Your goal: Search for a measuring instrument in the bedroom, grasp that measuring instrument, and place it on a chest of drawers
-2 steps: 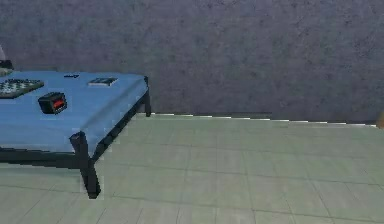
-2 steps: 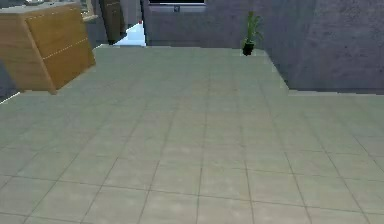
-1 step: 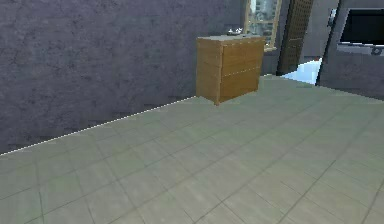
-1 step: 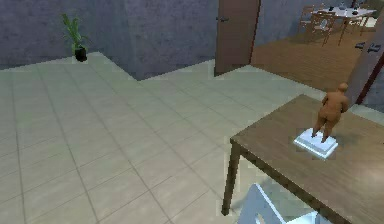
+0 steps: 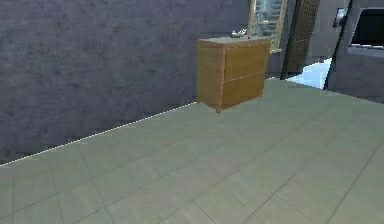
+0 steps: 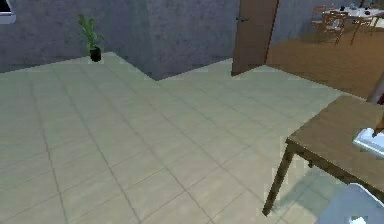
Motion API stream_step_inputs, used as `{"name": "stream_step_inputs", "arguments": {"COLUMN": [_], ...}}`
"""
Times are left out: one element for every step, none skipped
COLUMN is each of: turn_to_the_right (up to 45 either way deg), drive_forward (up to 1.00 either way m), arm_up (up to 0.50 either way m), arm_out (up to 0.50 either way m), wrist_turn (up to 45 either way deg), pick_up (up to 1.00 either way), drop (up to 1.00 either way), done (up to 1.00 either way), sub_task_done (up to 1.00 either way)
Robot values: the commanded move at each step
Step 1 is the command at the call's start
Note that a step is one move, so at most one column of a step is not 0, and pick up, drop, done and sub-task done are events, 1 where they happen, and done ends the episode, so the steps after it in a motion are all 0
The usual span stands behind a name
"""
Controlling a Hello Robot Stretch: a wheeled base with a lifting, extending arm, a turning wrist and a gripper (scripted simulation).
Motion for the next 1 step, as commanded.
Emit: {"name": "stream_step_inputs", "arguments": {"turn_to_the_right": [-45.0], "drive_forward": [0.00], "arm_up": [0.00], "arm_out": [0.00], "wrist_turn": [0.0], "pick_up": [0.00], "drop": [0.00], "done": [0.00], "sub_task_done": [0.00]}}
